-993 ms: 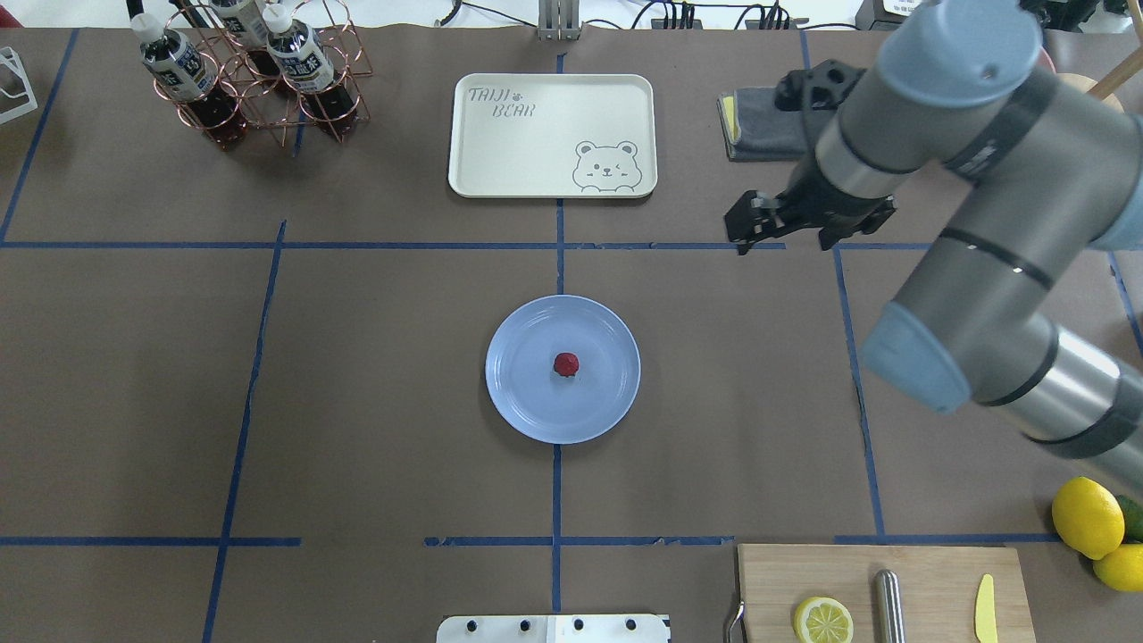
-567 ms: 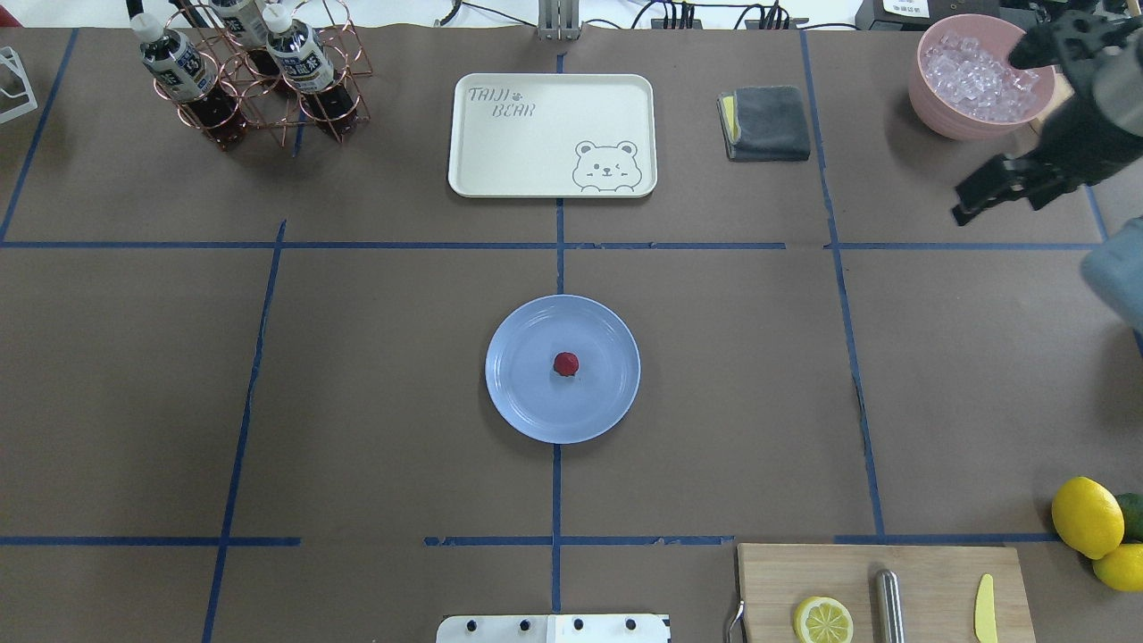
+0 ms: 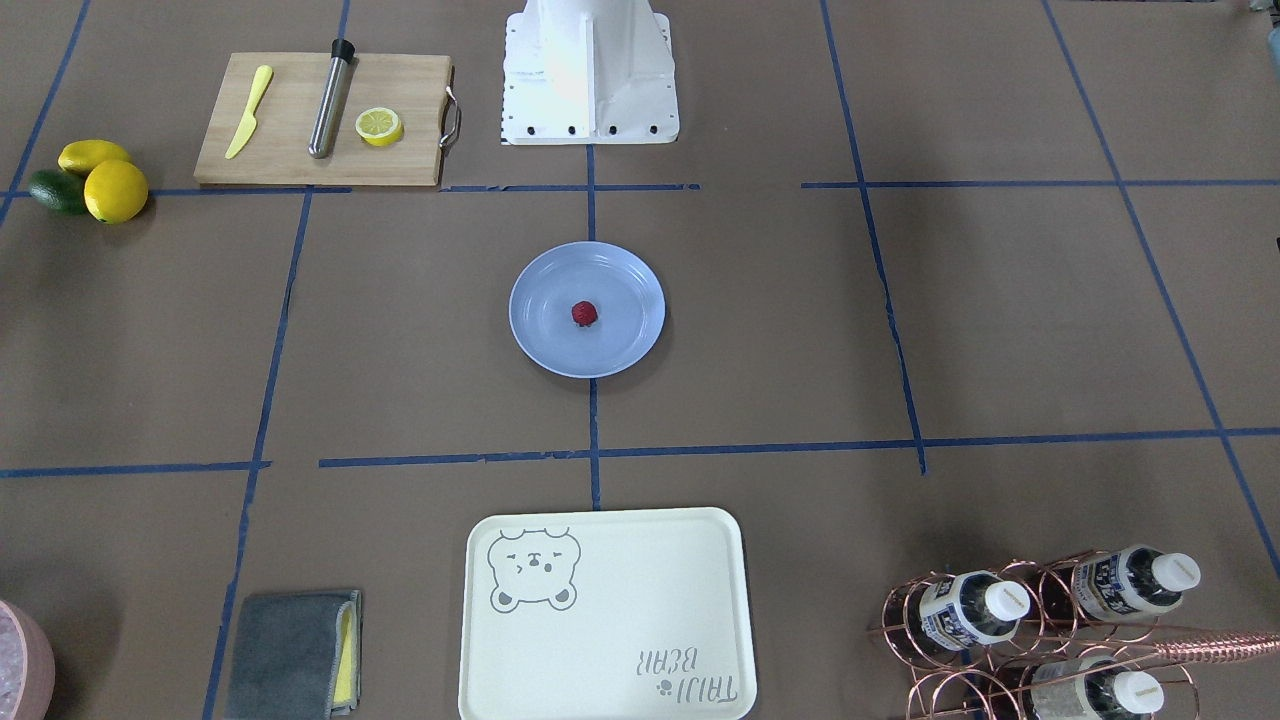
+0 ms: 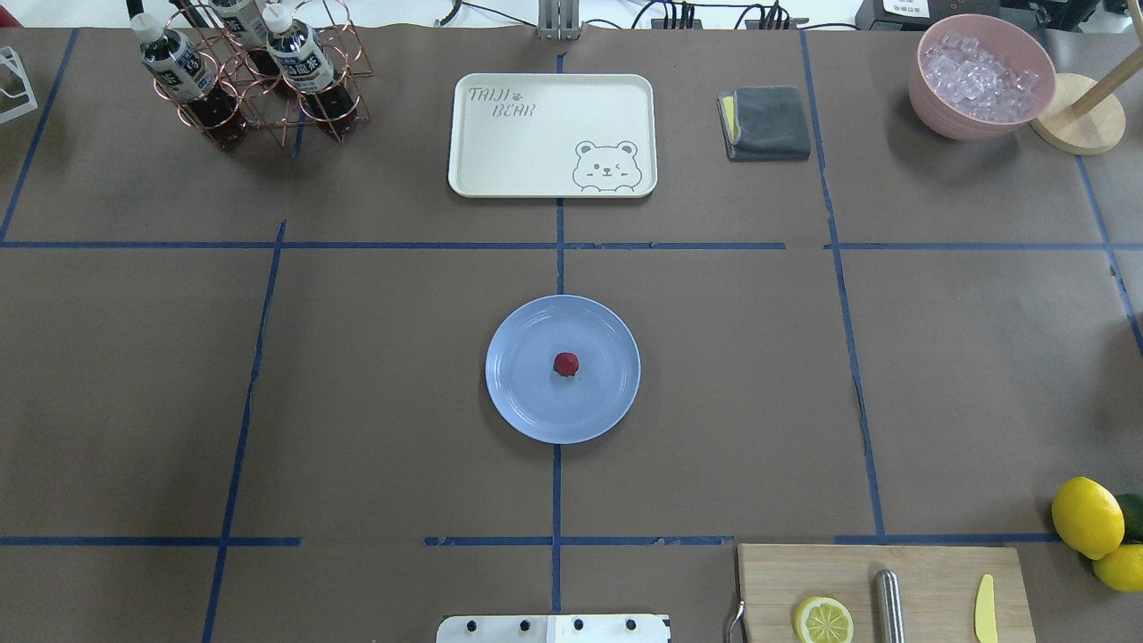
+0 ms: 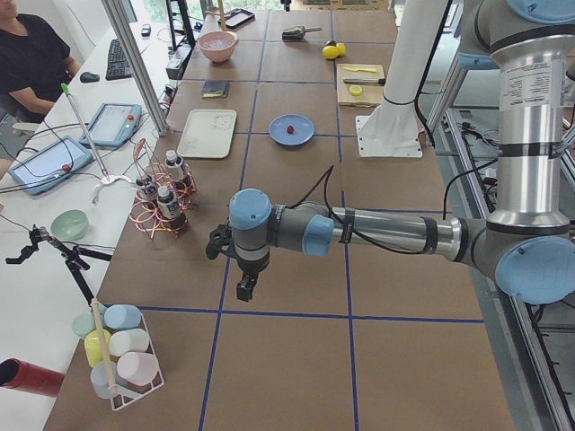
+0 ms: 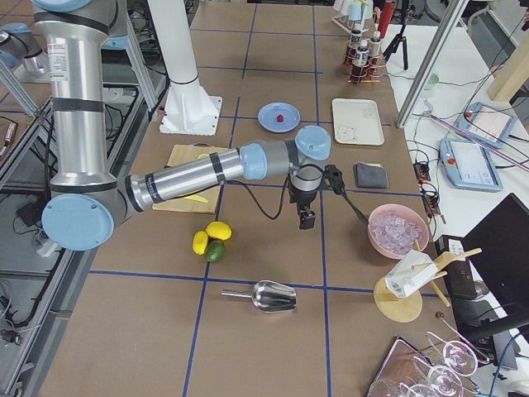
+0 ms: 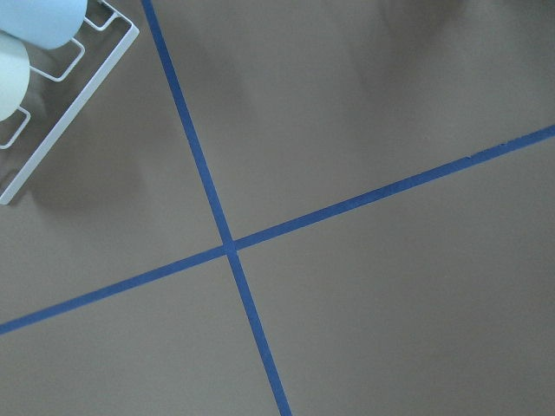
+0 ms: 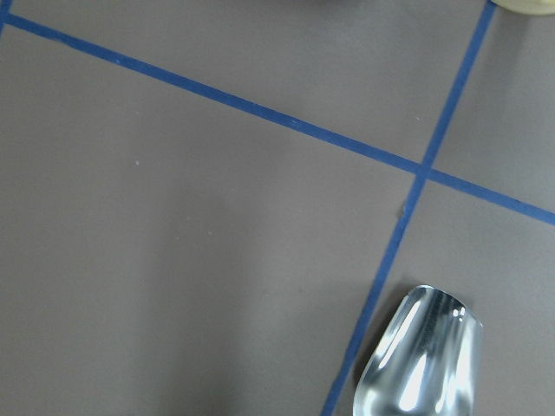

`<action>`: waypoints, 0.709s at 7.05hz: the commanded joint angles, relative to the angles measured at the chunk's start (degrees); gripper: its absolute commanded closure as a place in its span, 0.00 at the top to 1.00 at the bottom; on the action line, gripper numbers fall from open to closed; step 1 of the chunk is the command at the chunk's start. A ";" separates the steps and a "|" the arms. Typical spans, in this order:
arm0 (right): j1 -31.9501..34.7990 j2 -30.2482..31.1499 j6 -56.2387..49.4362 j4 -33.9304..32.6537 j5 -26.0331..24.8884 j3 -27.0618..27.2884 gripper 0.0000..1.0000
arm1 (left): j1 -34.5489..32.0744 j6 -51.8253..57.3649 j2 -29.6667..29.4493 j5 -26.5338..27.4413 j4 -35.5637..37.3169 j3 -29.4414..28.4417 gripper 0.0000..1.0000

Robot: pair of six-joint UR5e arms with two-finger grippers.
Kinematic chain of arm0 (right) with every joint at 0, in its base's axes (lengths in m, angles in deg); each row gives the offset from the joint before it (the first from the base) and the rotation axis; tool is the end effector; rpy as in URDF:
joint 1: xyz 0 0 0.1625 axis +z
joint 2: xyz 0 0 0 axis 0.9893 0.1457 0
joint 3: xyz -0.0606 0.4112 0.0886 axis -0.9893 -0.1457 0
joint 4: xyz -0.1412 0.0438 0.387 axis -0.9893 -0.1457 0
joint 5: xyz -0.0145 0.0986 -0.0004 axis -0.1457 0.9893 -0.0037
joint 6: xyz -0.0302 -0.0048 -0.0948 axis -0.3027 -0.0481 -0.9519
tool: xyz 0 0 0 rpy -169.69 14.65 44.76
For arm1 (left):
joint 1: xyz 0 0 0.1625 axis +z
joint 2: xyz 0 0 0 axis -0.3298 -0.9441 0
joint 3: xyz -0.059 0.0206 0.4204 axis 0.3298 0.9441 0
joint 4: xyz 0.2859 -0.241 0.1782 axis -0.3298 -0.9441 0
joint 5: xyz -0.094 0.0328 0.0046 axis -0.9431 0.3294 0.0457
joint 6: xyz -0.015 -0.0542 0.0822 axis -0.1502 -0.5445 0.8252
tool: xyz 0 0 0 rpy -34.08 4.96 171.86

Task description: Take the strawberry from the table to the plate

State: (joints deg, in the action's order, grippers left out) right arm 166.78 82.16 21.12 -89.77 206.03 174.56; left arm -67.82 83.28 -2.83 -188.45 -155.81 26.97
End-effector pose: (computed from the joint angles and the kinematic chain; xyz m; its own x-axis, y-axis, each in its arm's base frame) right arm 0.0255 -0.4598 0.5730 0.6738 -0.3325 0.6598 0.2544 0.9428 0.2152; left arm -0.0422 -0.4620 0.6245 0.7174 0.2493 -0.6505 -0.1354 0.9659 0.2207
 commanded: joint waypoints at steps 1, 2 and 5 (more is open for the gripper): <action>2.91 -0.74 -0.72 0.06 -0.11 -1.81 1.00 | -3.97 2.85 0.79 -0.05 0.54 -1.98 1.00; 3.17 0.02 -0.10 0.06 -0.11 -1.82 1.00 | -3.98 2.86 1.05 0.04 0.54 -2.42 1.00; 8.87 0.29 0.00 0.06 8.96 -10.57 1.00 | -3.80 2.42 0.70 0.04 0.54 -2.69 1.00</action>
State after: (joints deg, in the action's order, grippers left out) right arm 173.15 82.37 21.16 -89.73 209.16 168.20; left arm -71.70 85.95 -1.95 -188.40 -155.24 24.40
